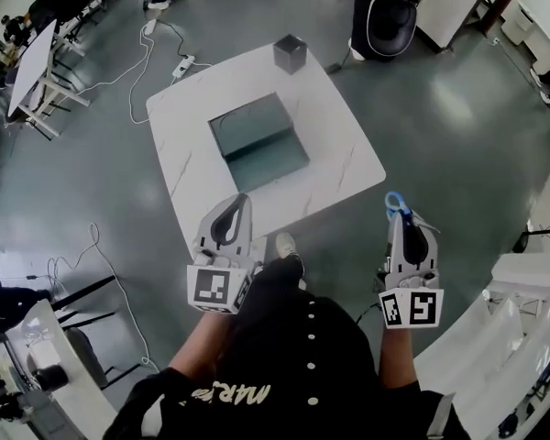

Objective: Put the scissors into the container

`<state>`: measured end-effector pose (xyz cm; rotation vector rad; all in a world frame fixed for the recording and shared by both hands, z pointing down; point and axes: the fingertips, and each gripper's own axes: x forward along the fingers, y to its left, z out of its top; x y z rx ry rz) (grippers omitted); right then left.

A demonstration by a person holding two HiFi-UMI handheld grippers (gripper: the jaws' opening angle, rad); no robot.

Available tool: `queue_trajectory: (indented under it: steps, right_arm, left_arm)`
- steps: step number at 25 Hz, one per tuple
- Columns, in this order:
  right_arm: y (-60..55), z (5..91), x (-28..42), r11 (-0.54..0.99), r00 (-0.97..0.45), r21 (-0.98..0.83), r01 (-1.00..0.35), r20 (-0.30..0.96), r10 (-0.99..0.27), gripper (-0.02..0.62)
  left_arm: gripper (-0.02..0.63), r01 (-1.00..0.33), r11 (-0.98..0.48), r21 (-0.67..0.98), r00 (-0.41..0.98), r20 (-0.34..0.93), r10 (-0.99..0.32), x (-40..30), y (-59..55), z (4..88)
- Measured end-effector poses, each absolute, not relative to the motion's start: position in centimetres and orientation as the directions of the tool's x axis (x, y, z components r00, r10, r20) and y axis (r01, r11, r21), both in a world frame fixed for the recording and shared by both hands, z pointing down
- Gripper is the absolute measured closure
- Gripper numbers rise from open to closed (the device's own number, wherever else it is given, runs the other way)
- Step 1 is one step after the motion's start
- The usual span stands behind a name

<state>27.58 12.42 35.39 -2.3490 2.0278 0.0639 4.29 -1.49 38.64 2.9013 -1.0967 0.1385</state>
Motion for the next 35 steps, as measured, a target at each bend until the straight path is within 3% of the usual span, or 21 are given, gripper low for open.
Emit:
queue_trajectory:
  steps: [20, 35]
  right_arm:
    - [-5.7, 36.4, 27.3, 0.107, -0.107, -0.004, -0.994, 0.017, -0.994, 0.540]
    - [-14.0, 37.7, 23.7, 0.269, -0.267, 0.018, -0.963, 0.089, -0.960, 0.540]
  left_arm:
    - [0.574, -0.816, -0.577, 0.028, 0.576, 0.122, -0.809, 1.8, -13.5, 38.9]
    - [0.574, -0.856, -0.515, 0.056, 0.517, 0.146, -0.843, 0.0, -17.1, 39.2]
